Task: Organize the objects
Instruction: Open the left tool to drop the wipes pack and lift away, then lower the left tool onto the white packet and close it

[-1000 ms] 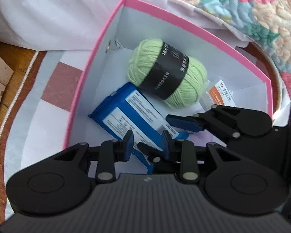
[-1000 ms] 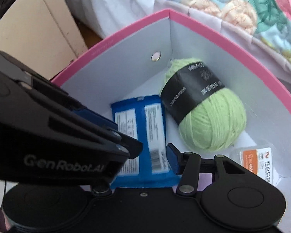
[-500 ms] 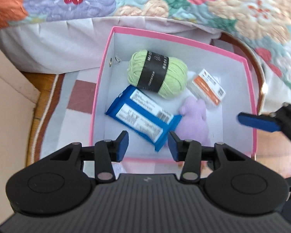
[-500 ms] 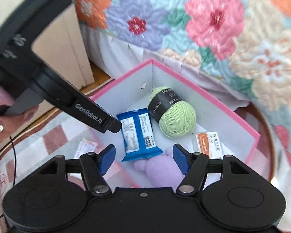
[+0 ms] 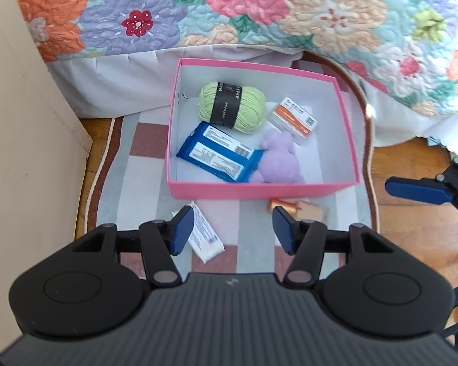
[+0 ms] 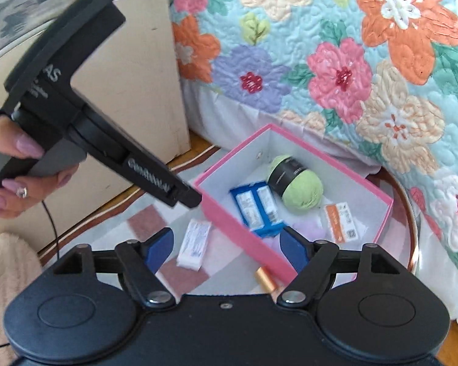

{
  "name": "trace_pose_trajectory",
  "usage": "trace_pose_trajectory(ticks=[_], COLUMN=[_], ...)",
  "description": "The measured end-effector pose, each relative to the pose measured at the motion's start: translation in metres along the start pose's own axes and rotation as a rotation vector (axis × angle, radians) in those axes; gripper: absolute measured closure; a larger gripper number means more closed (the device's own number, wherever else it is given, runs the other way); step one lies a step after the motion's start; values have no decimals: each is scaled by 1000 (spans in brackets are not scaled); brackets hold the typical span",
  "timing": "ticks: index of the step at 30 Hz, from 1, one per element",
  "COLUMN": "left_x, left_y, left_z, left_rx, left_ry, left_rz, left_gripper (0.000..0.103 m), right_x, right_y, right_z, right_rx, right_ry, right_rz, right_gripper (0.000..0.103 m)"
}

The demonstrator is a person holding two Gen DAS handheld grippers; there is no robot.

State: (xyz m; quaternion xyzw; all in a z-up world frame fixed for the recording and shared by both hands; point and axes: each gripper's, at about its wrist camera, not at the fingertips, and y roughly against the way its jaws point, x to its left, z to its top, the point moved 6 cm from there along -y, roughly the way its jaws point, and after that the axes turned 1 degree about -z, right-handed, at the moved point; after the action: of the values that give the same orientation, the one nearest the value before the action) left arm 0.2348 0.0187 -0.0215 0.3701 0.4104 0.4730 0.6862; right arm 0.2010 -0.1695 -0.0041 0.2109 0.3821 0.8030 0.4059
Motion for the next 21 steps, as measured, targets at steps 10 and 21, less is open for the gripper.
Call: trace_pose_trajectory(ticks=[10,21], left_x=[6,25], left_y=[34,-11], left_z=[-45,-96], left_rx=[29,90], left_ry=[4,70], left_rz=[-37,-76], left_gripper=[41,35], right_x=[46,77], right_y=[31,-3], right_z=[-22,-61], right_rx=[10,78], right_ry=[26,5], right_rz=[69,131], right_gripper=[20,14])
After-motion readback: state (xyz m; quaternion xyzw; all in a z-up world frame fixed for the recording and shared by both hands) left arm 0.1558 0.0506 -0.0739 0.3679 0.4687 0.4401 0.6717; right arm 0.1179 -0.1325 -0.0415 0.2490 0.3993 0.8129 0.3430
